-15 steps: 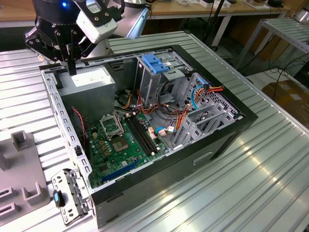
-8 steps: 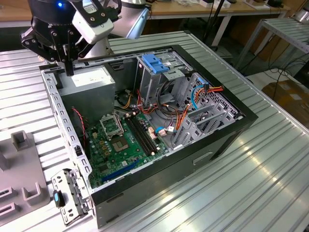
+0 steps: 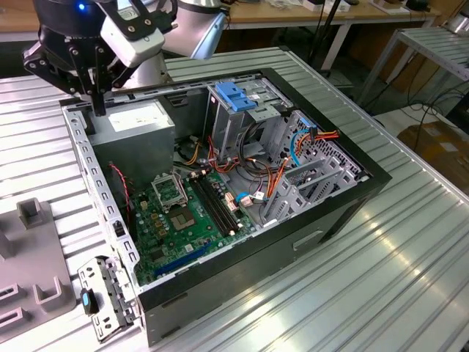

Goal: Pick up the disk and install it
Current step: 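Reach for the disk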

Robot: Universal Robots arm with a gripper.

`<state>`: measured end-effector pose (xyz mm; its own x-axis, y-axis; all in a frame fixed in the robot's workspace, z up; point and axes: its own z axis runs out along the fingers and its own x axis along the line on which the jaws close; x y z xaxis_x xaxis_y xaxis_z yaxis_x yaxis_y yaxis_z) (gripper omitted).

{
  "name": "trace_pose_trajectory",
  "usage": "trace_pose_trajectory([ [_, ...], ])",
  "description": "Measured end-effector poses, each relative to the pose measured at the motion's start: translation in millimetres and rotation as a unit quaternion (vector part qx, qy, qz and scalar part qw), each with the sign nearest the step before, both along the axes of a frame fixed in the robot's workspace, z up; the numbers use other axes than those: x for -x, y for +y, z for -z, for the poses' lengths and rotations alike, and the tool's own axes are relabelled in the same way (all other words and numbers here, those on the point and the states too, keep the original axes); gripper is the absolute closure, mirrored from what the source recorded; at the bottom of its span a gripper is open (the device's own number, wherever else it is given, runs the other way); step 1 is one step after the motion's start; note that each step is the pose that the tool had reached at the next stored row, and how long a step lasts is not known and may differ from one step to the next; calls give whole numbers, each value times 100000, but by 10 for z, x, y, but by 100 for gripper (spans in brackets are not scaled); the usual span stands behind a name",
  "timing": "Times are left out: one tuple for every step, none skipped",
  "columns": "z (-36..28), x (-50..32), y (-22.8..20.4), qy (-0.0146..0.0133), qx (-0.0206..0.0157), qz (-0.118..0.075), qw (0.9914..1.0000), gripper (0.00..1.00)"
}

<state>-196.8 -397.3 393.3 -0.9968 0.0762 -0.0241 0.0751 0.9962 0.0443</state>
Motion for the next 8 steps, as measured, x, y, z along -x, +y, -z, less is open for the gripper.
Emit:
trace_pose_trajectory([
  [0, 7, 11, -3, -2, 0, 100000, 89],
  [0, 12, 19, -5, -3, 1, 100000, 89],
  [0, 18, 27, -2, -2, 5, 100000, 89],
  [0, 29, 35, -1, -3, 4, 100000, 89],
  [0, 39, 38, -7, -7, 4, 100000, 89],
  [0, 48, 41, -4, -4, 3, 100000, 89],
  [0, 59, 45, -3, -3, 3, 100000, 89],
  [0, 67, 48, -4, -4, 2, 100000, 89],
])
